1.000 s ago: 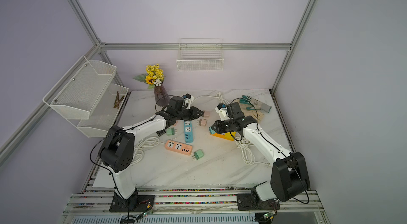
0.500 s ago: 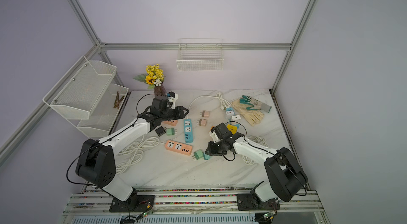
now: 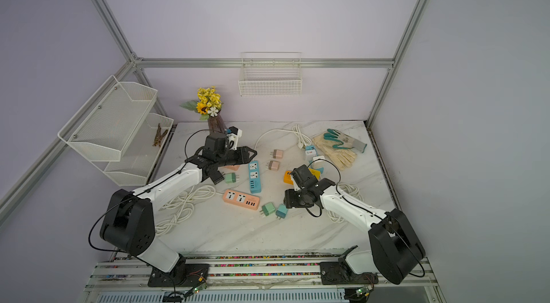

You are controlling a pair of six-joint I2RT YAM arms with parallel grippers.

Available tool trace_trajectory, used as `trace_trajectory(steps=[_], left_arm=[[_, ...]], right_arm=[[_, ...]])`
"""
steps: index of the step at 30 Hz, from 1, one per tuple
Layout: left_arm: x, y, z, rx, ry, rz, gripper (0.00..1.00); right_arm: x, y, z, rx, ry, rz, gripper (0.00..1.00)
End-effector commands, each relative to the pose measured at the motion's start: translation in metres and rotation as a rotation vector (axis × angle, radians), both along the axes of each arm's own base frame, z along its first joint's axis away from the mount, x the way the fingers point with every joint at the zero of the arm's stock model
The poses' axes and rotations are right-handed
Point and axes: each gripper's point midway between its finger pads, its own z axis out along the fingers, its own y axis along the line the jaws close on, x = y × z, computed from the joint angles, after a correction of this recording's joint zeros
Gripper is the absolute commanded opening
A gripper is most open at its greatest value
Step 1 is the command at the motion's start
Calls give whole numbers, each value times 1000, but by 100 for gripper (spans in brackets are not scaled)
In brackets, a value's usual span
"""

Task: Pull the plug off the socket
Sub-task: Place the plug at the center of the board, then remove the plug from the socket.

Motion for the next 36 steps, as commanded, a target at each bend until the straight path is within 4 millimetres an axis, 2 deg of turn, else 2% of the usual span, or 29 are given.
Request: trace_trajectory(steps=[1,4,5,7,10,12,15,26,33,36], left_arm=[[-7,-37,8,-93,-62,-102,50],[-13,-67,-5,-142,-44,-166,47],[-15,-76,-10,-157,-35,-182,45],[-17,-94,-19,-189,-24,-211,43],[-22,-120,-30,-247,2,-261,41],[-24,-136,-37,-258,15,-289,39],[-21,-150,-47,-242,20,-301,37],[-2,-176,-75,-241,75,-318,26],[-7,-194,-95,-280,139,-369,19],[-9,-201,-101,-289,163,-400,17]], right_arm=[[18,-37,40,-106,-136,-184,61],[31,-71,68,-195,-246,-343,64],[35,-77,77,-213,-273,-369,72],[41,-86,91,-232,-319,-412,81],[53,-101,98,-273,-352,-498,95],[61,-109,95,-285,-337,-547,100],[74,-111,85,-250,-284,-570,100],[98,-103,58,-232,-242,-583,100],[102,-95,33,-241,-168,-565,89],[101,-95,22,-265,-148,-558,88]])
